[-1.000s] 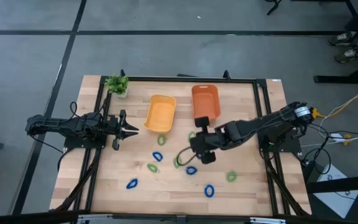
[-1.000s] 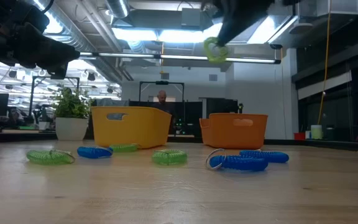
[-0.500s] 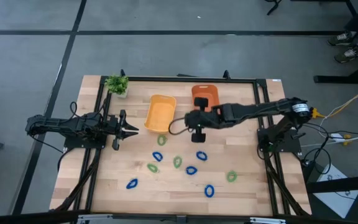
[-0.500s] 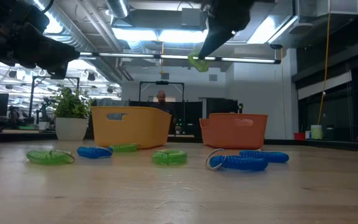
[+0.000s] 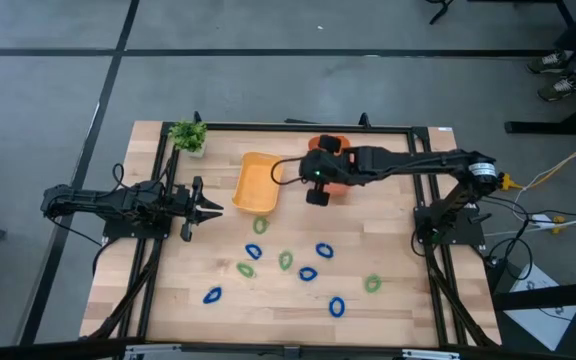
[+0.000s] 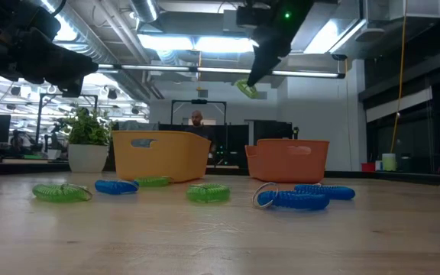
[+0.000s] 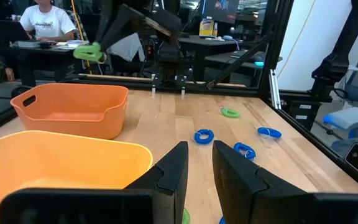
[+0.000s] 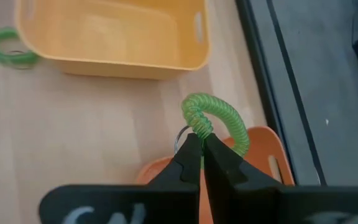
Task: Sort items
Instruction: Put the green keychain into the orange bin
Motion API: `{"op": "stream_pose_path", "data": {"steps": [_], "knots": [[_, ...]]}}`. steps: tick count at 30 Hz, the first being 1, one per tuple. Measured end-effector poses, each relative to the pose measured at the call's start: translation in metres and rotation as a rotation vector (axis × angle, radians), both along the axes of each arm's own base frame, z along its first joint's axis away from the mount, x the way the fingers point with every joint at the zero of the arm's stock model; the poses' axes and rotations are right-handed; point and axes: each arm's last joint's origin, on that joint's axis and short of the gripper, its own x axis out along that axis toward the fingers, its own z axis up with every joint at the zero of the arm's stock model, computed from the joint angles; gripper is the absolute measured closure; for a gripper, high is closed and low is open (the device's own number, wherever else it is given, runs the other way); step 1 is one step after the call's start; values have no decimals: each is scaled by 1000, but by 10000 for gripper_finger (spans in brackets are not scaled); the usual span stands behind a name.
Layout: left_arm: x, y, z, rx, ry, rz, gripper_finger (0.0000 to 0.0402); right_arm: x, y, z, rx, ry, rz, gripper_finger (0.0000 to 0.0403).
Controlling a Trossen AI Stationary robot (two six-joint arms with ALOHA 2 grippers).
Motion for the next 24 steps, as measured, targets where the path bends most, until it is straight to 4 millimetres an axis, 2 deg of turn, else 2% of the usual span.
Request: {"op": "stream_pose_path", "data": {"steps": [14, 24], "knots": [[0, 0, 0, 0, 0, 0, 331, -15, -55, -2, 8, 29, -167, 395], [0, 0, 0, 0, 0, 0, 331, -28, -89, -3, 75, 20, -235, 395]]}}
